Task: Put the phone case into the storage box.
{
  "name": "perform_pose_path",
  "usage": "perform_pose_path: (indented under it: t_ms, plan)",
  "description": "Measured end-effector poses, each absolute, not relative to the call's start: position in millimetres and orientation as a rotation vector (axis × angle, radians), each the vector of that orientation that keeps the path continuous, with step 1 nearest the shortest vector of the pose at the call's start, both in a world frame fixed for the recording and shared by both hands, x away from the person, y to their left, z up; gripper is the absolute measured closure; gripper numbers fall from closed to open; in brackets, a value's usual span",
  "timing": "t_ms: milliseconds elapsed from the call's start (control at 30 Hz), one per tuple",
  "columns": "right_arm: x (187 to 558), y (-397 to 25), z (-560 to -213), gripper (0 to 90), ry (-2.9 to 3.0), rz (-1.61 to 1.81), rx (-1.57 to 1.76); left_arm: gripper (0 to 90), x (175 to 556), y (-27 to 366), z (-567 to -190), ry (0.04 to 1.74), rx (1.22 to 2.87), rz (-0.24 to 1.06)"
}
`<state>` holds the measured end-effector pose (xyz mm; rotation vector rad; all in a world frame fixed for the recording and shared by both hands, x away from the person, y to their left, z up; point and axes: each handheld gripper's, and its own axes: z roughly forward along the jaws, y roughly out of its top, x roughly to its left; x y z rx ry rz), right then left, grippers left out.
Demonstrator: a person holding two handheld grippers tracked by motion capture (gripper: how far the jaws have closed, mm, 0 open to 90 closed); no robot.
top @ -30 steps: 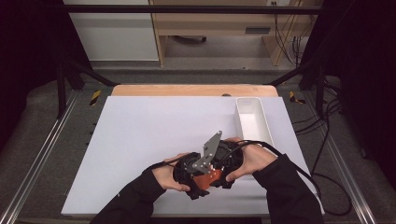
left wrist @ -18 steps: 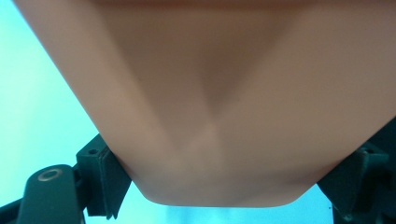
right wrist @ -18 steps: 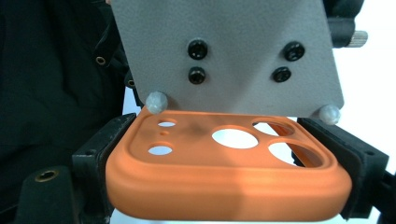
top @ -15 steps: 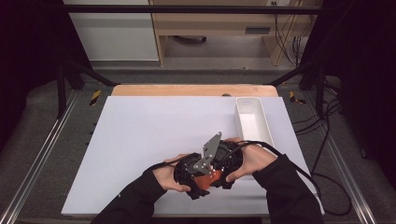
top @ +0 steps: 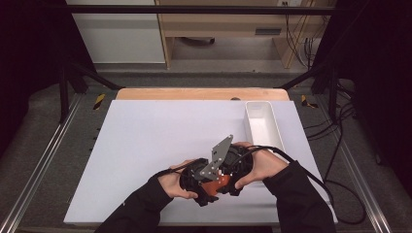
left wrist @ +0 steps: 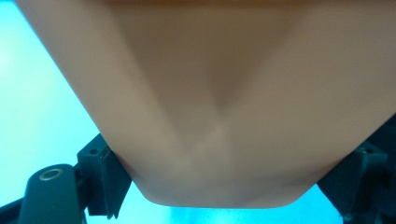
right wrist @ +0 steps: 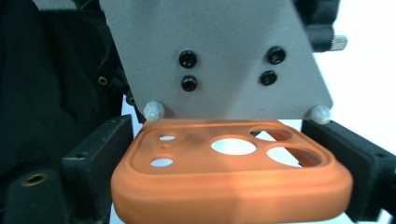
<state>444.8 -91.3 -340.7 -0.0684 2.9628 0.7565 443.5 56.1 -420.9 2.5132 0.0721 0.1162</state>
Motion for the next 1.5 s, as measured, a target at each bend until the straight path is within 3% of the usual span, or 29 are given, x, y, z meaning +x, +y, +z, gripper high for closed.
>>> perform_pose_path:
  t_ms: [333,1500]
  plan:
    - [442,-104,-329,2.8,2.874,0.855,-0.034,15.6,445,67,-422,0.106,2.486,0.104]
    - [435,-152,-342,2.4,2.695,1.247,0.143,15.5,444,85,-425,0.147,2.319,0.106]
